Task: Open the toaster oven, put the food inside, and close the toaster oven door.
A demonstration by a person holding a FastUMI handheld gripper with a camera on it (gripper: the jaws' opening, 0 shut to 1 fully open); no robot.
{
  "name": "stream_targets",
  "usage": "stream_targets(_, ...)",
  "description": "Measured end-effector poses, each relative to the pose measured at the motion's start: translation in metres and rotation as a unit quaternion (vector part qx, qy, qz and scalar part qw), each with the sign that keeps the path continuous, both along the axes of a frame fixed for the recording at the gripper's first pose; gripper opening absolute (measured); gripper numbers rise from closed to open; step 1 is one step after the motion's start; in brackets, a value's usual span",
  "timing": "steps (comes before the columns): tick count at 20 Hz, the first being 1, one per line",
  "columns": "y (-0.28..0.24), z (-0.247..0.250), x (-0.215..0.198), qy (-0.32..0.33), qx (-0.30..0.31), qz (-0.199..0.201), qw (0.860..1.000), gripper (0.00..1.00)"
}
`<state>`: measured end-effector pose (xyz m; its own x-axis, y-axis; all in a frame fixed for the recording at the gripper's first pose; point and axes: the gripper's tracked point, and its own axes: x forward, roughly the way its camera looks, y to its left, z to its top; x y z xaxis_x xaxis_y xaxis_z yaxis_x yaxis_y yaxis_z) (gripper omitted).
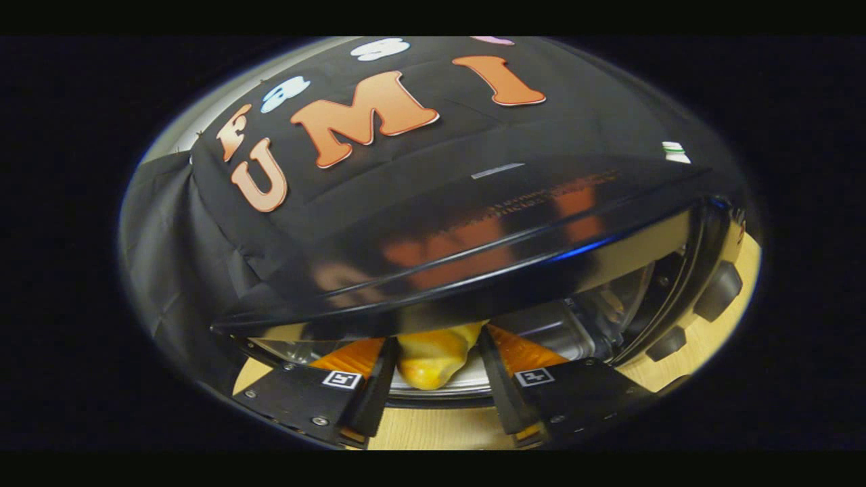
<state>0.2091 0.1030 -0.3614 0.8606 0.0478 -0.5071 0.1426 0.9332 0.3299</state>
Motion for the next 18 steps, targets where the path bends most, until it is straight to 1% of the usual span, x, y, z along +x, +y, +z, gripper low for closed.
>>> stream_targets(2,-0.001,0.004,-0.011,0.000,-0.017,0.008,1.000,0.71)
stream_targets(6,0.000,0.039,-0.045,-0.032,-0.031,0.026,0.999,0.73)
stream_targets(9,-0.001,0.046,-0.091,-0.032,-0.040,0.040,0.998,0.75)
stream_targets(11,-0.003,0.038,-0.130,-0.017,-0.048,0.051,0.997,0.75)
stream_targets(14,-0.006,0.008,-0.189,0.029,-0.034,0.067,0.997,0.76)
stream_targets(16,-0.008,-0.010,-0.218,0.061,-0.011,0.070,0.996,0.77)
stream_targets(18,-0.010,-0.010,-0.236,0.061,0.003,0.071,0.996,0.77)
